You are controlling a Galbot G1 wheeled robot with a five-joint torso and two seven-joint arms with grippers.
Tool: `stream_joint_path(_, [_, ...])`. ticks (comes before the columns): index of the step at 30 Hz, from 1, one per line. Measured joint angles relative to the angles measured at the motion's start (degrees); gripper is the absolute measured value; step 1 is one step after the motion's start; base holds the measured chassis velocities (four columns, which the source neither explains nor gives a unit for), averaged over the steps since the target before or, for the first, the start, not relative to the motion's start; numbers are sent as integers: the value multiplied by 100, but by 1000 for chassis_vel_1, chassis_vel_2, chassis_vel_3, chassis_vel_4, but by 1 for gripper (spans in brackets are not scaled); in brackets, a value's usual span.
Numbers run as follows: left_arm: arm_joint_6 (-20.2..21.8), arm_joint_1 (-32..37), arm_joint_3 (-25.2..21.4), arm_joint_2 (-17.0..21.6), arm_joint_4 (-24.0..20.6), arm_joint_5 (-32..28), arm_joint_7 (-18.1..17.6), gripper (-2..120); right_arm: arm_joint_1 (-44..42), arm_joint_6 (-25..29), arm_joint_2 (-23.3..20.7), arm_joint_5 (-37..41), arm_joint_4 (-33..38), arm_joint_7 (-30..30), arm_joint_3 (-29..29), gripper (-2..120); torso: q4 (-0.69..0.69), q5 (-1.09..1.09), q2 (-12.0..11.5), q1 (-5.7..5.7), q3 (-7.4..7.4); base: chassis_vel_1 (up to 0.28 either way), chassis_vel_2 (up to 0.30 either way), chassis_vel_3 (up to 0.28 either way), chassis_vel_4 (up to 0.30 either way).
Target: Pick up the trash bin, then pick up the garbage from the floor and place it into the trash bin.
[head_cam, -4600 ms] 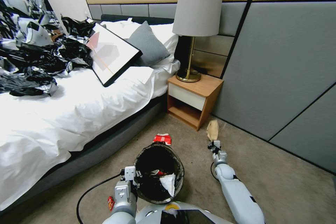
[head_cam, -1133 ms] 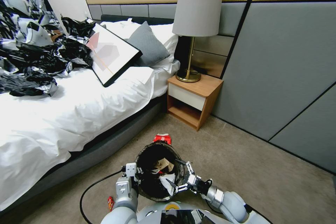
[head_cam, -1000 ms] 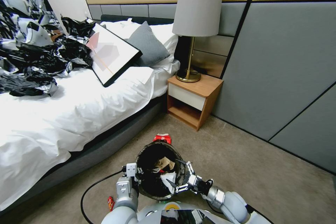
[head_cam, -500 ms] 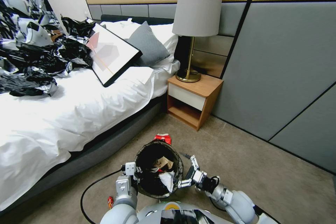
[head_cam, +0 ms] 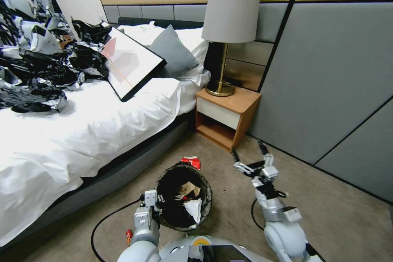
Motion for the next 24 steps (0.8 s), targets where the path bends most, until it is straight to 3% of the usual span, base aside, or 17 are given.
stream_joint_path(24, [70, 36, 22, -54, -90, 6, -34, 0, 279, -13, 46, -80, -301, 40, 36, 100, 0, 0, 0, 0, 0, 0, 0, 0, 0])
